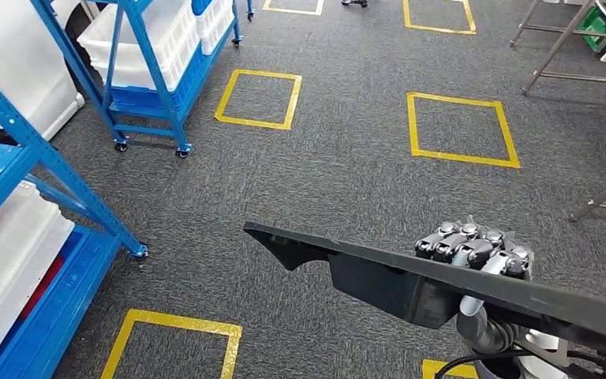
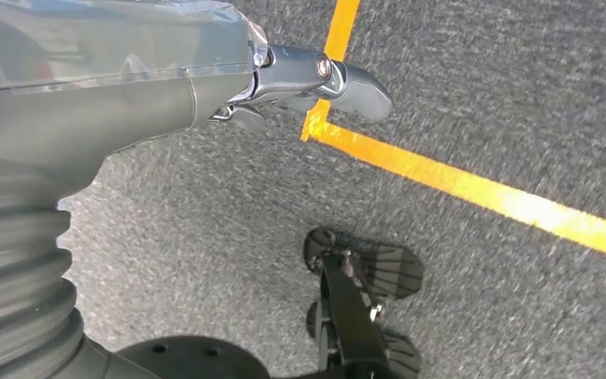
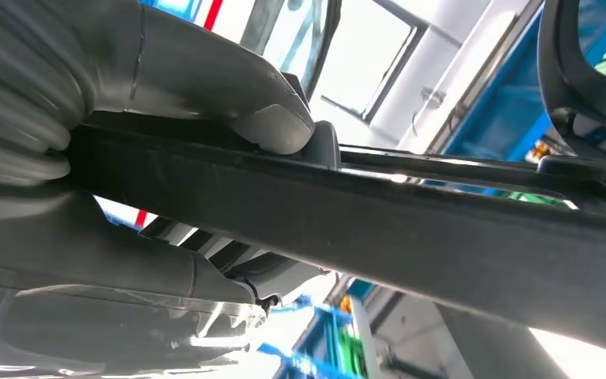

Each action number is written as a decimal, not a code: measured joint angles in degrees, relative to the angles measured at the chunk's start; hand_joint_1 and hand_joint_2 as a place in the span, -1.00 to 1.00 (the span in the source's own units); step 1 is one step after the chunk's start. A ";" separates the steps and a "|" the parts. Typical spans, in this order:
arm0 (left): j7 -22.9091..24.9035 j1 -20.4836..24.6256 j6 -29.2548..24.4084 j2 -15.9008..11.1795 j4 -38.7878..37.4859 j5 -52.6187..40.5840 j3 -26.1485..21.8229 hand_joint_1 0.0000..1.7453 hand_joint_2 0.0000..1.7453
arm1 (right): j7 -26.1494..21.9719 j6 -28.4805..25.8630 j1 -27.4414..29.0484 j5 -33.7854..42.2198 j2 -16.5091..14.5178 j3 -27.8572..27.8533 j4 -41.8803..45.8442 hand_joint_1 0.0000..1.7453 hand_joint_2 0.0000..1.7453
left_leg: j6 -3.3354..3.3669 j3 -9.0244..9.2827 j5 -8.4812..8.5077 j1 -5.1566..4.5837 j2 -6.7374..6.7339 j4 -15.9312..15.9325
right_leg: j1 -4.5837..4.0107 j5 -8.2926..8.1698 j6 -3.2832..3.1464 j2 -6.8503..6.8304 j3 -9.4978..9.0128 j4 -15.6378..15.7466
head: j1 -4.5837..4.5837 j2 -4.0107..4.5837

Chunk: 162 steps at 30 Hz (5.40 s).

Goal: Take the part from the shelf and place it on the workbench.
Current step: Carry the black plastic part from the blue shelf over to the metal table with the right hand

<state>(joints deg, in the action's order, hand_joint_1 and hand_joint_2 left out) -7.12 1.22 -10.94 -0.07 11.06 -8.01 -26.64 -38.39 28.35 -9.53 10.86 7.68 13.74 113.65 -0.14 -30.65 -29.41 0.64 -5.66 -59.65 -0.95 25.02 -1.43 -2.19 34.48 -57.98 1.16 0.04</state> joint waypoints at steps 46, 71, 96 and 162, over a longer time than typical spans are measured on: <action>-1.45 0.64 2.20 1.50 0.20 -2.92 -3.05 -1.00 1.00 | 15.20 11.47 -10.47 20.52 -4.67 11.45 -8.28 0.94 1.00 | 0.44 -4.06 3.10 0.61 6.97 -1.05 | 0.95 2.03 1.74 6.44 0.69 -3.06 | 0.29 0.00; -0.98 0.19 0.04 1.64 0.26 -5.10 -3.75 -1.00 1.00 | 8.70 5.87 -12.07 16.25 -5.41 13.38 -15.77 0.94 1.00 | -1.19 -6.63 1.58 0.59 6.42 -6.94 | 0.73 0.74 -0.04 5.99 -1.33 -0.17 | 0.46 0.00; -2.62 0.36 0.44 -0.24 0.59 -5.59 -6.67 -1.00 1.00 | 8.37 8.78 -4.19 18.43 1.75 6.07 -10.17 0.94 1.00 | -1.06 -4.54 -3.52 0.06 4.59 -7.97 | 0.70 -0.24 -0.51 2.33 -0.56 0.63 | 0.75 0.00; -6.46 0.48 7.25 0.73 0.85 -7.08 -8.57 -1.00 1.00 | 7.85 6.86 -2.73 14.33 1.13 6.05 -7.70 0.94 1.00 | -1.16 -7.47 -3.03 0.12 5.32 -11.91 | 0.92 0.42 -0.23 3.31 -0.91 0.15 | 0.86 0.00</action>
<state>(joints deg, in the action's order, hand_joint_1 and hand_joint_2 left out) -13.58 1.70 -3.69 0.66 11.91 -15.09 -35.21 -30.53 35.21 -12.26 25.20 8.81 19.80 105.95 -1.29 -38.13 -32.44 0.77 -0.34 -71.56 -0.03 25.44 -1.66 1.13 33.57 -57.83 2.03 0.04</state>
